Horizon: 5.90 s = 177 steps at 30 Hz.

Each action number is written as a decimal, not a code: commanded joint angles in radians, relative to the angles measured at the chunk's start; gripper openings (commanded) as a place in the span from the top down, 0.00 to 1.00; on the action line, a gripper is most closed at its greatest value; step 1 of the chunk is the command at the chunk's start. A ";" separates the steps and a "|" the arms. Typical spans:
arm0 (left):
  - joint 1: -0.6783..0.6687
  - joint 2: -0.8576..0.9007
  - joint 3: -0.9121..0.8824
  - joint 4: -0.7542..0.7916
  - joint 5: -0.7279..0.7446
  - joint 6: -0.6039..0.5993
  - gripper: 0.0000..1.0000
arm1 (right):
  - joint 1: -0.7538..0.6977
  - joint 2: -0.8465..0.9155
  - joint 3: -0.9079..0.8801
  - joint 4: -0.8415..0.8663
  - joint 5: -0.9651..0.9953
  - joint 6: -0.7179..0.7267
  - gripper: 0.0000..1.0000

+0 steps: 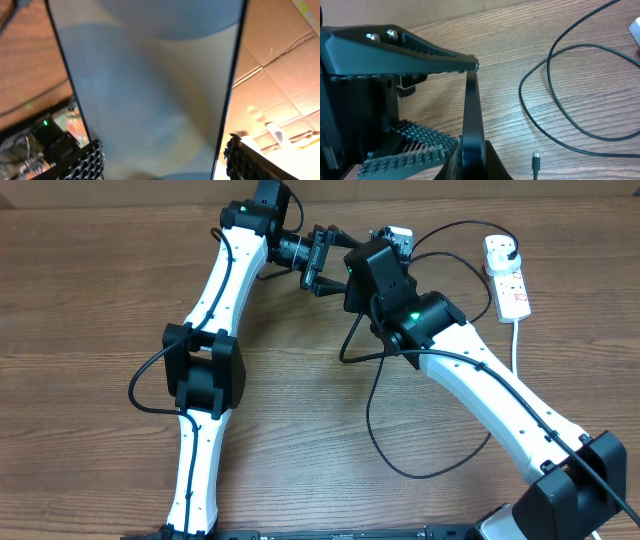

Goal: Plug charger to phone and switch on socket

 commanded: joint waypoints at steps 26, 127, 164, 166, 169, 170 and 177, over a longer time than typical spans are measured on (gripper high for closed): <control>0.196 -0.360 0.029 -0.221 -0.442 0.632 0.00 | -0.261 -0.014 0.177 -0.023 -0.386 -0.037 0.96; -0.130 -0.886 -0.928 0.916 -0.740 -0.791 0.55 | -0.442 -0.006 0.174 0.043 -1.411 0.805 0.96; -0.130 -0.886 -0.928 0.901 -0.744 -0.792 0.79 | -0.441 -0.006 0.174 0.043 -1.475 0.804 0.96; -0.130 -0.886 -0.928 0.901 -0.744 -0.792 0.82 | -0.439 -0.006 0.174 0.043 -1.475 0.804 0.96; -0.130 -0.886 -0.928 0.901 -0.744 -0.792 0.93 | -0.432 -0.006 0.174 0.043 -1.475 0.804 0.94; -0.130 -0.886 -0.928 0.902 -0.744 -0.792 0.96 | -0.429 -0.006 0.174 0.043 -1.475 0.805 0.93; -0.130 -0.886 -0.928 0.902 -0.747 -0.795 0.96 | -0.402 -0.006 0.174 0.056 -1.475 0.804 0.65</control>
